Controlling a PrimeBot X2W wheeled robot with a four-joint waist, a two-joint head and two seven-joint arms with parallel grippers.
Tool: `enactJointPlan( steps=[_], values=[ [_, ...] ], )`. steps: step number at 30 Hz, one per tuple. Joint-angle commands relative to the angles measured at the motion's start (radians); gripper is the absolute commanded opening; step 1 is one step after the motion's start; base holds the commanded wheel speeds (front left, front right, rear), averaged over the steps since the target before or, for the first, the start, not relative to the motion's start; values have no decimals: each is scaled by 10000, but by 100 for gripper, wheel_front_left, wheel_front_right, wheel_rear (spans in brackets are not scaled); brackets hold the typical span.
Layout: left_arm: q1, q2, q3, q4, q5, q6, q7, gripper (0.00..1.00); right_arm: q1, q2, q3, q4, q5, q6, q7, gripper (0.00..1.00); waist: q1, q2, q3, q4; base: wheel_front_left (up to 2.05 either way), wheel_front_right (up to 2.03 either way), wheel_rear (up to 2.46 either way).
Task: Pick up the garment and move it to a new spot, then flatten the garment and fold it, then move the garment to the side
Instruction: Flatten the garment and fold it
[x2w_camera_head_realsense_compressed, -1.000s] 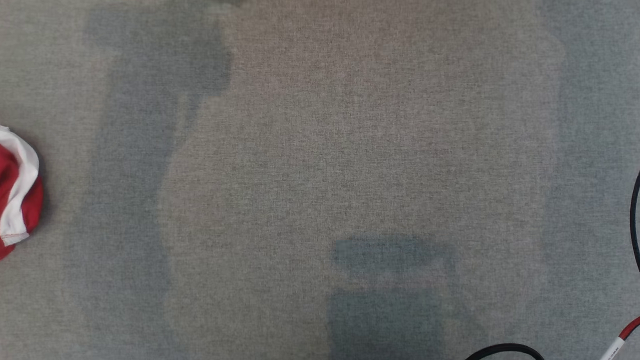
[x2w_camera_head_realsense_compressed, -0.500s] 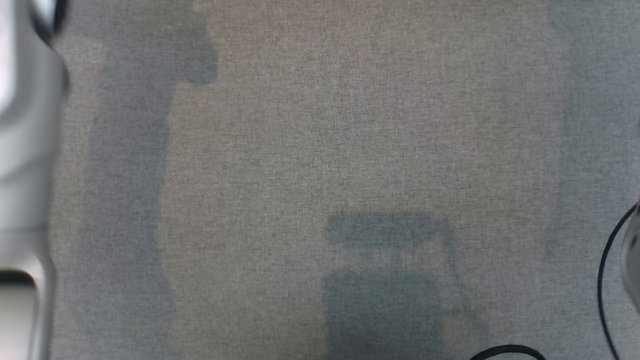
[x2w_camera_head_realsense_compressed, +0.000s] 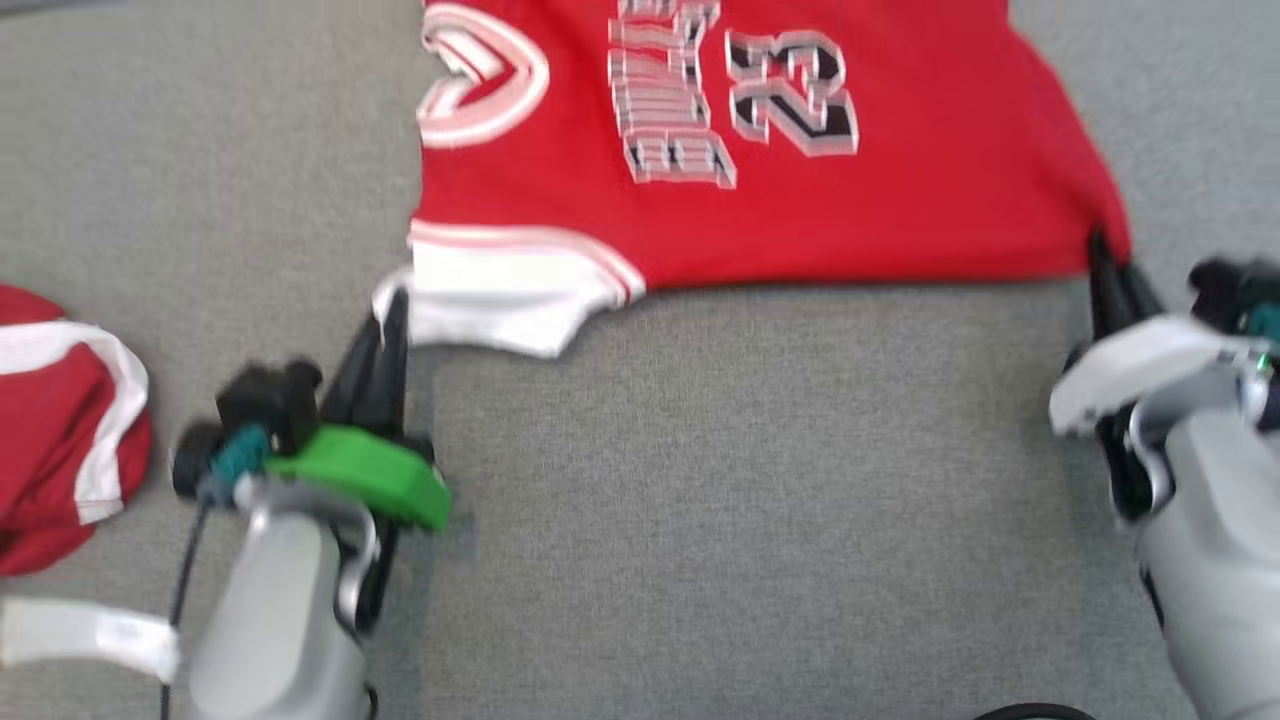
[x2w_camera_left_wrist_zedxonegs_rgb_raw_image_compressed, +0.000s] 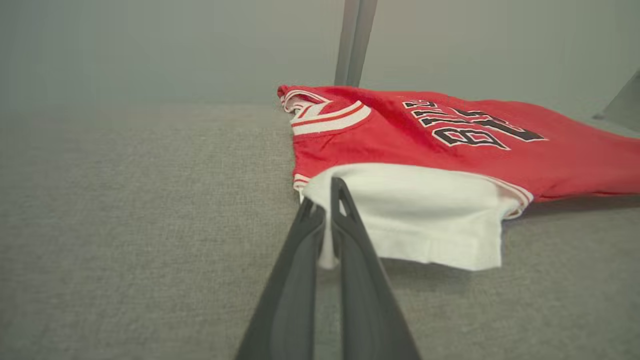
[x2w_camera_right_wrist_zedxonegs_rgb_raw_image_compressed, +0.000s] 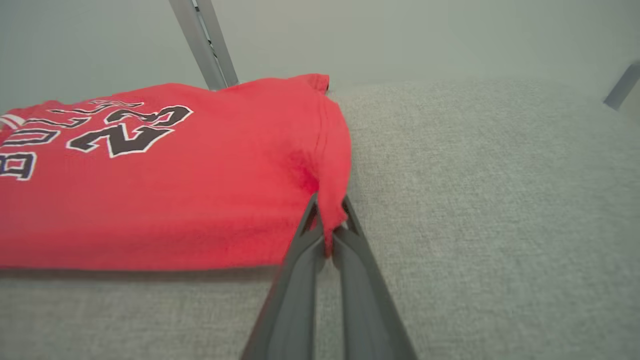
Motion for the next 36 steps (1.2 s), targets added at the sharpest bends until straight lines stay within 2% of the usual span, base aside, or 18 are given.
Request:
enactJointPlan(
  steps=[1, 7, 14, 24, 36],
  values=[
    [347, -32, 87, -1, -122, -19, -1, 0, 347, -145, 55, 104, 132, -19, -28, 0, 1, 0, -1850, -109, 0, 0, 0],
    [2505, -288, -258, 43, -236, -13, 1, 0, 1966, -327, 769, 945, 760, -19, -28, 0, 1, 0, -3185, 166, 0, 0, 0],
    [3949, -340, -64, -222, -215, -5, 1, 0, 3209, -349, 615, 973, 1035, -20, -29, 0, 1, 0, -3862, 513, 0, 0, 0],
    [5592, -335, 202, -602, -122, -5, -1, 0, 4415, 43, -21, 636, 786, -20, -29, 0, 1, 0, -4392, 1062, 0, 0, 0],
    [6549, -308, 192, -429, -9, -5, 1, 0, 5602, 206, 102, 576, 618, -20, -29, 0, 1, 0, -4617, 1321, 0, 0, 0]
  ],
)
